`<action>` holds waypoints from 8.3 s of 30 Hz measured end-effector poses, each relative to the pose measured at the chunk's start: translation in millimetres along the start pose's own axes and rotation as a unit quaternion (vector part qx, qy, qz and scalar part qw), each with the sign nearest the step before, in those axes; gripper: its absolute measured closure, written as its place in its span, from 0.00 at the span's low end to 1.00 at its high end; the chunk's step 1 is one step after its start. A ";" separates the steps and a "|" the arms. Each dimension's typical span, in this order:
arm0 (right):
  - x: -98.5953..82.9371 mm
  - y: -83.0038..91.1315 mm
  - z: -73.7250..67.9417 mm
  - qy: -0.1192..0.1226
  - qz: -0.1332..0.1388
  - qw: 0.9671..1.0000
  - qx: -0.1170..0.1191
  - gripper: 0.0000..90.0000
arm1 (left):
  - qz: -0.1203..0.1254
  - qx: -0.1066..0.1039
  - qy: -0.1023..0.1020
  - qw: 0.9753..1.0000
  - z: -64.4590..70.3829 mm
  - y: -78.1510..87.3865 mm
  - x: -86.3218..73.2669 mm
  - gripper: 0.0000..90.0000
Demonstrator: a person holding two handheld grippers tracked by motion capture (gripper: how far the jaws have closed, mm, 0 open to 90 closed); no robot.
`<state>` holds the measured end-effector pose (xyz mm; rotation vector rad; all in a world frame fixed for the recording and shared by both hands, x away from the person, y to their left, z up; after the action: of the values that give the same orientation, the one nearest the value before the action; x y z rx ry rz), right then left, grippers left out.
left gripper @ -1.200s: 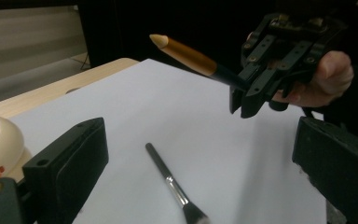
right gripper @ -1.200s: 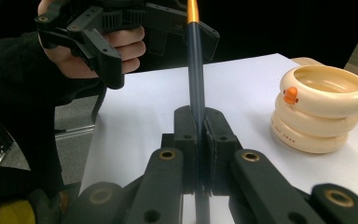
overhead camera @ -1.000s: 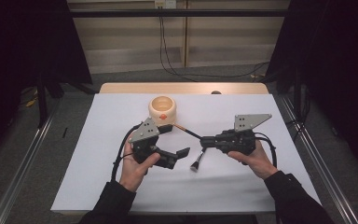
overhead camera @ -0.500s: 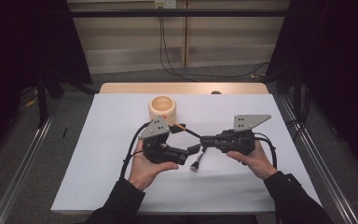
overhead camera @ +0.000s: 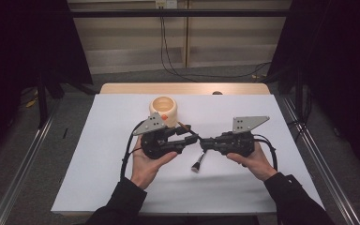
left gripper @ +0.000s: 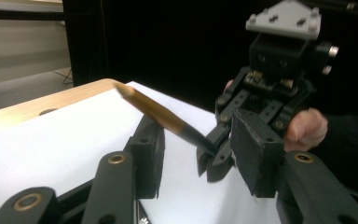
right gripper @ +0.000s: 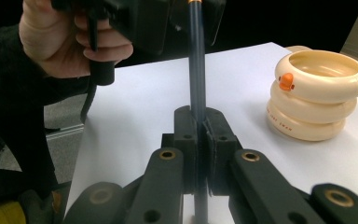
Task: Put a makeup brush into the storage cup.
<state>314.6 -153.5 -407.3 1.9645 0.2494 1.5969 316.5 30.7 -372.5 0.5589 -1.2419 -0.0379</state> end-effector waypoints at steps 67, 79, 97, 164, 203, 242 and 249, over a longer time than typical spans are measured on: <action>-1.5 -1.2 -8.8 0.019 0.016 1.000 0.004 0.09 | -0.014 0.008 -0.006 1.000 -2.8 19.3 8.3 0.93; -13.3 11.3 -0.2 -0.021 0.040 0.997 -0.070 0.05 | -0.015 0.028 -0.004 0.999 -12.4 25.6 5.6 0.93; -57.3 47.4 -7.6 -0.065 0.055 0.978 -0.188 0.01 | -0.019 0.059 0.004 0.998 -30.9 38.8 1.3 0.93; -95.4 63.6 -20.0 -0.103 0.044 0.972 -0.204 0.02 | -0.014 0.201 0.033 0.979 -142.4 38.1 43.9 0.93; -95.5 62.6 -19.6 -0.108 0.043 0.973 -0.199 0.02 | -0.051 0.198 0.059 0.977 -160.0 7.7 -0.2 0.93; -95.6 62.3 -20.7 -0.109 0.042 0.975 -0.191 0.02 | -0.029 0.203 0.080 0.975 -163.4 6.2 0.8 0.04; -95.2 62.8 -20.1 -0.110 0.046 0.974 -0.193 0.01 | -0.026 0.210 0.075 0.974 -159.9 11.5 1.4 0.02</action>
<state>257.2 -244.6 -449.9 1.8421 -0.2281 1.3464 457.9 101.2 -399.6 0.9447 -1.0909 0.2250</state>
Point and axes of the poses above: each handheld gripper's, and its own axes: y roughly backward along the jaws, x roughly out of its top, z roughly to its right, the point moved 5 cm from there along -y, roughly forward along the jaws, and after that the axes turned 14 degrees about -z, right-handed, at the moved point
